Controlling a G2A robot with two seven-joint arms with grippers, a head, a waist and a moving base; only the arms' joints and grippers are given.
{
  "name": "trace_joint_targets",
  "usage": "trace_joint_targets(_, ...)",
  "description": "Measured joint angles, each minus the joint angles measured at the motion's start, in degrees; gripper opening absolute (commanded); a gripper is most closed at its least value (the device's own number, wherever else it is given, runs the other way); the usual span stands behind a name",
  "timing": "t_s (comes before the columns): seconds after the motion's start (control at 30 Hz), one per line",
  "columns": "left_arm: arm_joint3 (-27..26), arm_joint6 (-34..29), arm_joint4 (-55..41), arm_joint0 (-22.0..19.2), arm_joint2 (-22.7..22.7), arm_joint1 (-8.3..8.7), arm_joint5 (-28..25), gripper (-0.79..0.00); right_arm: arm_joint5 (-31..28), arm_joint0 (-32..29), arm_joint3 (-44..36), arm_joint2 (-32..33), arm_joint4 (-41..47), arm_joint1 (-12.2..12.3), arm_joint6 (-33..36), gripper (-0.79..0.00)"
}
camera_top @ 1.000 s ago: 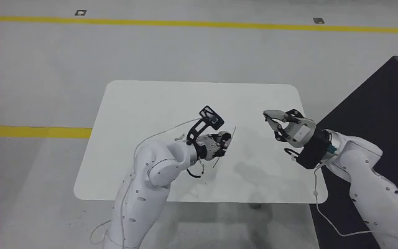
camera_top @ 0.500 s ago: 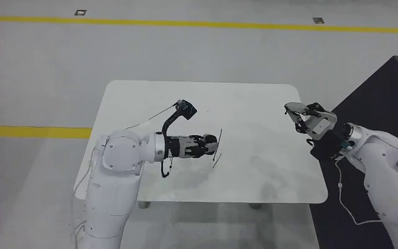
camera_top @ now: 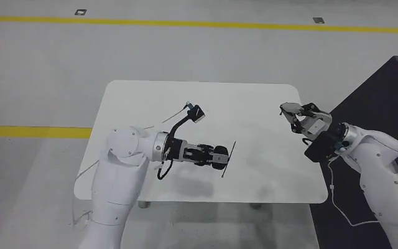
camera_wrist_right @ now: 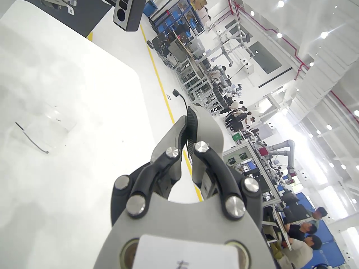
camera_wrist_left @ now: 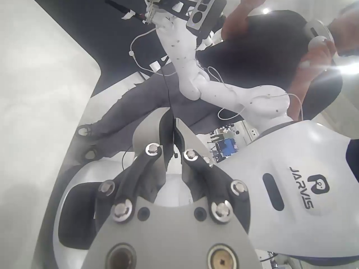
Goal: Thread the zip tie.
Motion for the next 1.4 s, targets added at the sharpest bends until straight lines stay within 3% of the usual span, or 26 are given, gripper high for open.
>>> trace_joint_targets(0.03, 0.7, 0.0, -1.5, 0.2, 0.6, -0.08, 1.5, -0.785, 0.8, -0.2, -0.6, 0.0, -1.1, 0.0, 0.8, -0.785)
trace_joint_targets(0.2, 4.1, 0.0, -18.4, -3.5, 1.7, 0.10, 19.8, -0.785, 2.5, -0.6, -4.2, -0.1, -10.7, 0.5, 2.6, -0.785)
trace_joint_targets(0.37, 5.1, 3.9, -19.6, -5.1, 3.8, 0.59, 27.0, -0.785, 1.3, -0.4, -5.2, -0.4, -17.3, 1.2, -2.1, -0.785)
trace_joint_targets(0.57, 8.4, 6.3, -23.1, -5.4, 7.3, 0.33, 29.7, -0.785, 1.4, -0.5, -7.0, -1.6, -17.9, 1.4, -7.2, -0.785)
trace_joint_targets(0.93, 7.8, 8.5, -27.3, -4.2, 7.5, 0.27, 29.8, -0.785, 2.3, -1.3, -7.4, -2.2, -17.1, 1.3, -6.4, -0.785)
trace_joint_targets(1.4, 8.3, 9.0, -32.1, -4.7, 12.5, 1.68, 32.8, -0.785, 2.7, -1.1, -8.3, -3.6, -20.1, 1.7, -7.6, -0.785)
